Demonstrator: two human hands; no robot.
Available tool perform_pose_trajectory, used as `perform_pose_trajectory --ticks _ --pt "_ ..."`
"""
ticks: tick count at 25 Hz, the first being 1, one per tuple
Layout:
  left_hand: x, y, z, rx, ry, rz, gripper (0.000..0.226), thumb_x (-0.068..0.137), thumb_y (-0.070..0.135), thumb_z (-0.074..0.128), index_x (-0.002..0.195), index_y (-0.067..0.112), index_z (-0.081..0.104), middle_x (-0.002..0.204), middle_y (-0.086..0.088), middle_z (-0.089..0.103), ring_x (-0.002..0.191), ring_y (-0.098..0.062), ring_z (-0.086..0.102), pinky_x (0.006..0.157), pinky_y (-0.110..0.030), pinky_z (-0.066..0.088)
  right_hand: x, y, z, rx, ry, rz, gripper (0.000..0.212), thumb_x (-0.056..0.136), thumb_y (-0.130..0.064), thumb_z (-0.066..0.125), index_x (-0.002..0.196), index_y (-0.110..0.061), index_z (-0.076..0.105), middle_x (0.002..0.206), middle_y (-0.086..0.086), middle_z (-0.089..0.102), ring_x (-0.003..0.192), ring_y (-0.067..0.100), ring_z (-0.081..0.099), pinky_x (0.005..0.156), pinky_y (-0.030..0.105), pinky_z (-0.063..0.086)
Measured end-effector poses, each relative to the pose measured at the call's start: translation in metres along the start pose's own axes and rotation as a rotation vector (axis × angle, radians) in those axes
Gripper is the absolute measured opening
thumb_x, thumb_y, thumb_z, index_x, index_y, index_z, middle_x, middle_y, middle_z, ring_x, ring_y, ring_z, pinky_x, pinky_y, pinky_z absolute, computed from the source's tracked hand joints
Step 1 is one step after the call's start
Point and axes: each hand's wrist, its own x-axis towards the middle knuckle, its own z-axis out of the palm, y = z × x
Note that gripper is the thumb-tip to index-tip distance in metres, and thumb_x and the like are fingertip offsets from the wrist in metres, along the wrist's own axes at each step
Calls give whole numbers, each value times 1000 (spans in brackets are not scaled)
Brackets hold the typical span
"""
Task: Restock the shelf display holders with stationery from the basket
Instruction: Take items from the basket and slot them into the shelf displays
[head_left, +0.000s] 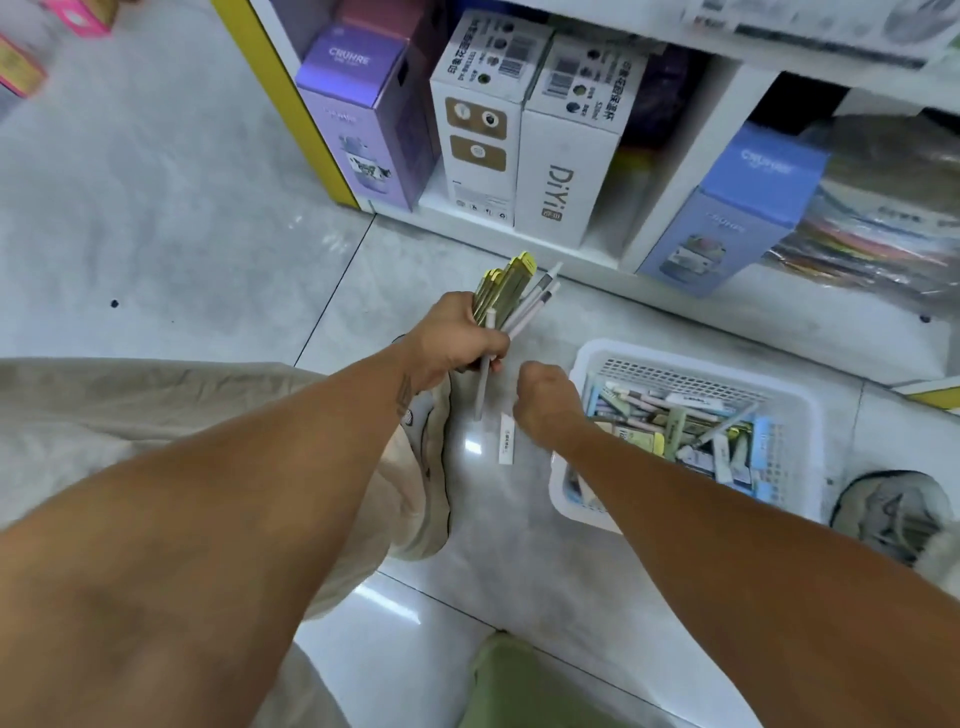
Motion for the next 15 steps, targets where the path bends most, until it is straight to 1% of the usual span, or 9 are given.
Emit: perform_pose_trajectory --ticks 1,3,5,7,9,12,15 --pt "-5 6 0 4 -2 23 18 72 -7 67 87 0 59 73 -21 62 61 -28 71 63 -41 50 -4 0 -5 8 10 -5 18 90 3 54 108 2 57 113 24 60 102 38 61 72 30 39" --pt "-17 12 0 5 -5 63 17 72 -6 66 84 3 58 72 -20 61 62 -30 71 60 -38 52 -16 -3 -7 -7 -8 -14 20 90 3 54 110 4 56 115 25 59 103 38 61 73 29 39" --pt "-20 9 2 4 -12 69 17 71 -6 66 82 3 57 71 -20 60 60 -29 70 51 -29 50 -20 -3 2 -46 -38 -5 22 91 4 54 113 4 55 118 25 57 105 39 61 74 29 39" --pt "-20 -3 1 14 -13 43 17 72 -7 66 81 4 57 71 -19 61 58 -26 70 45 -24 47 -20 -3 16 -80 -50 8 23 91 3 54 115 3 56 120 23 58 107 38 61 76 31 42" --pt "-12 -15 -2 15 -11 11 18 73 -6 67 84 4 58 70 -17 63 56 -24 69 44 -23 47 -12 -3 29 -103 -49 25 25 93 2 54 118 1 56 121 21 60 109 36 61 83 34 46" --pt "9 -31 -7 -11 -1 -33 19 74 -7 68 86 3 57 69 -18 62 54 -23 68 43 -22 47 5 -5 49 -149 -81 37 34 96 -5 55 129 -3 47 126 19 56 114 34 58 91 39 48" --pt "22 -42 -4 -42 9 -71 19 74 -8 68 87 1 57 69 -20 62 53 -25 68 44 -24 50 13 -7 65 -199 -115 20 47 92 -4 56 137 -4 41 127 19 55 115 33 57 91 42 54"
